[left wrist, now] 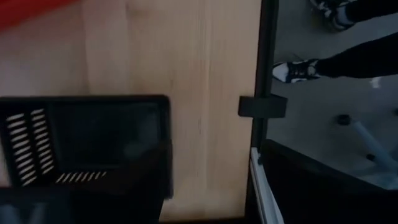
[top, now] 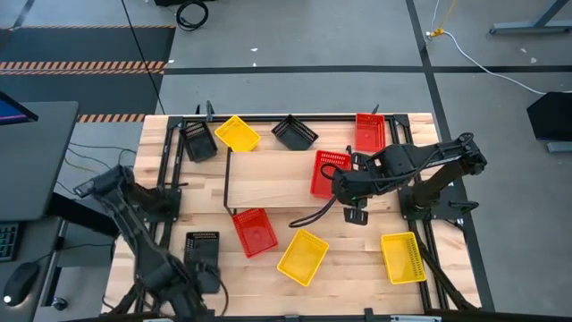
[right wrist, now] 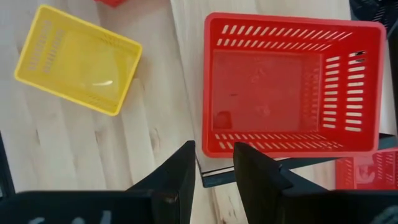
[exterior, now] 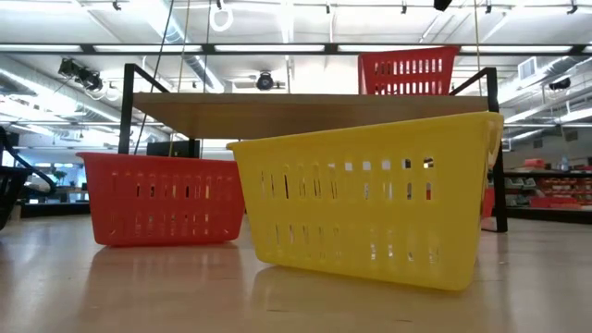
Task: Stack baskets on shelf by color
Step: Put the bottom black basket on the shelf
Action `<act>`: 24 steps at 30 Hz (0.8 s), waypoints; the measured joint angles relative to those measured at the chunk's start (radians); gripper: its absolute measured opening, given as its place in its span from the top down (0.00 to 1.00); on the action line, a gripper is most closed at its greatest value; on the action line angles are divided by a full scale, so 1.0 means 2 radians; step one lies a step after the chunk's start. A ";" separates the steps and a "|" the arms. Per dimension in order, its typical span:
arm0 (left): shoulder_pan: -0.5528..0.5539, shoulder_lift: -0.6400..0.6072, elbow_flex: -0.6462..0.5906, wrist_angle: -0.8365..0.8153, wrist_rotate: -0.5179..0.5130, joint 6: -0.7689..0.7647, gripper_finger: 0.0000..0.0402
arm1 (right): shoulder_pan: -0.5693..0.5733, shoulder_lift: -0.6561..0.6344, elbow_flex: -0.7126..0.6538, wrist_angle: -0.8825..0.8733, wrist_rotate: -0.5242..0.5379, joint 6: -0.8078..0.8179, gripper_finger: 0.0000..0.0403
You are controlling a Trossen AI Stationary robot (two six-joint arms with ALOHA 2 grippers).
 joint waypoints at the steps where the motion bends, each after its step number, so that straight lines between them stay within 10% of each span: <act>1: -0.002 0.011 0.000 0.004 -0.001 0.000 0.38 | 0.002 -0.001 0.000 0.000 0.000 -0.002 0.72; 18: 0.045 -0.012 -0.002 0.001 -0.066 0.015 0.47 | 0.045 -0.018 0.000 -0.017 0.024 0.019 0.72; 24: 0.048 -0.093 -0.135 0.082 -0.008 -0.011 0.51 | 0.056 -0.022 0.000 -0.019 0.031 0.044 0.72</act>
